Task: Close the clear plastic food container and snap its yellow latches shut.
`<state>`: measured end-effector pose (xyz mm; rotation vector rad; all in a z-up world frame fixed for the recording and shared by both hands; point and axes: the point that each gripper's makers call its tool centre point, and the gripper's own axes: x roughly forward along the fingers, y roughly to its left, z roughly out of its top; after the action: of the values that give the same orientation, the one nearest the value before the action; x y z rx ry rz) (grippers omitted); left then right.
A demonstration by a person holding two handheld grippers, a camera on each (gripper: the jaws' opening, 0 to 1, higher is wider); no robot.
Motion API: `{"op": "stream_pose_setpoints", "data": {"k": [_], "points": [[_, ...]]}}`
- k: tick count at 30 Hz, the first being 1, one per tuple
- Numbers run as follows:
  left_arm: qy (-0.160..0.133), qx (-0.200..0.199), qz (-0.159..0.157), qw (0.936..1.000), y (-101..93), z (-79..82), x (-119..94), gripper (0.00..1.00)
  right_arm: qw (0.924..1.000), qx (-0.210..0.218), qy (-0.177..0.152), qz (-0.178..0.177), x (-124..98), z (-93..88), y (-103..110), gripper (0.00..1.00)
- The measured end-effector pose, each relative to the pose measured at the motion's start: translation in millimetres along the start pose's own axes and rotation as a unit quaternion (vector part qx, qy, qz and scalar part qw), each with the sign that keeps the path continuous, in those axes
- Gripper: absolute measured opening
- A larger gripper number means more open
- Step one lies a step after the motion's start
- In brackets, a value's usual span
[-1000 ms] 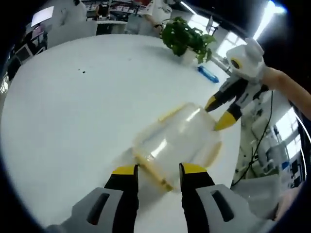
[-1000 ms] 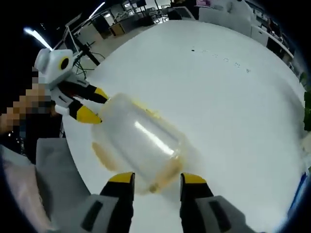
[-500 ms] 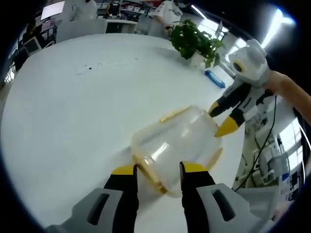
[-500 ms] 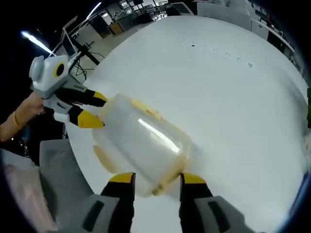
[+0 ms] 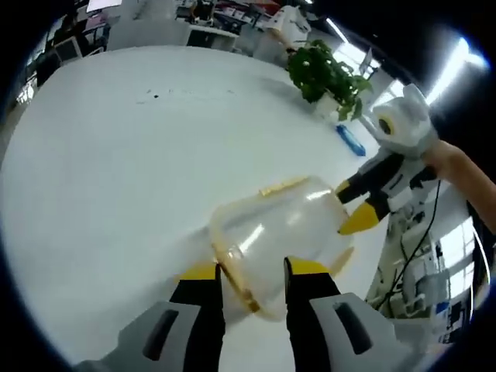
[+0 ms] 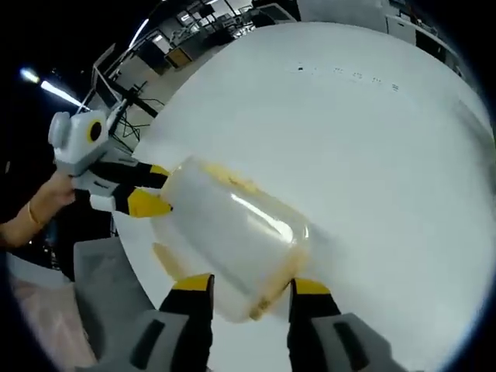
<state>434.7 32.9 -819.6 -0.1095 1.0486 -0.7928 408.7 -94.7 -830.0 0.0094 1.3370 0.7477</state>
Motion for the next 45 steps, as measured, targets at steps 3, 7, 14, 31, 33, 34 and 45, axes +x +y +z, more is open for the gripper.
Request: {"op": "stream_pose_setpoints", "data": {"k": [3, 7, 14, 31, 33, 34, 45], "points": [[-0.004, 0.009, 0.004, 0.9999, -1.0, 0.0, 3.3, 0.27, 0.9998, 0.001, -0.014, 0.015, 0.6, -0.6, -3.3, 0.37], [-0.017, 0.017, 0.004, 0.9997, -2.8, 0.9, 3.1, 0.28, 0.9993, -0.003, -0.034, 0.013, 0.3, -1.2, -1.2, 0.38], [-0.021, 0.039, 0.015, 0.9989, -4.9, 2.1, 4.1, 0.29, 0.9995, -0.002, -0.029, 0.007, 0.2, 1.7, 1.4, 0.39], [-0.048, 0.141, 0.043, 0.988, -7.8, 11.3, 2.9, 0.33, 0.9987, -0.026, -0.022, -0.038, -4.1, -2.9, 6.0, 0.46], [-0.052, 0.136, 0.038, 0.9887, -6.8, 11.0, 2.6, 0.33, 0.9976, -0.043, -0.021, -0.05, -5.4, -1.9, 5.2, 0.47], [-0.052, 0.134, 0.038, 0.9889, -7.0, 11.0, 2.8, 0.34, 0.997, -0.05, -0.022, -0.056, -5.8, -0.8, 4.3, 0.47], [-0.073, 0.221, 0.044, 0.9714, -19.9, 26.1, -14.3, 0.33, 0.9806, -0.167, -0.068, -0.077, -38.1, 30.5, 14.1, 0.44]]}}
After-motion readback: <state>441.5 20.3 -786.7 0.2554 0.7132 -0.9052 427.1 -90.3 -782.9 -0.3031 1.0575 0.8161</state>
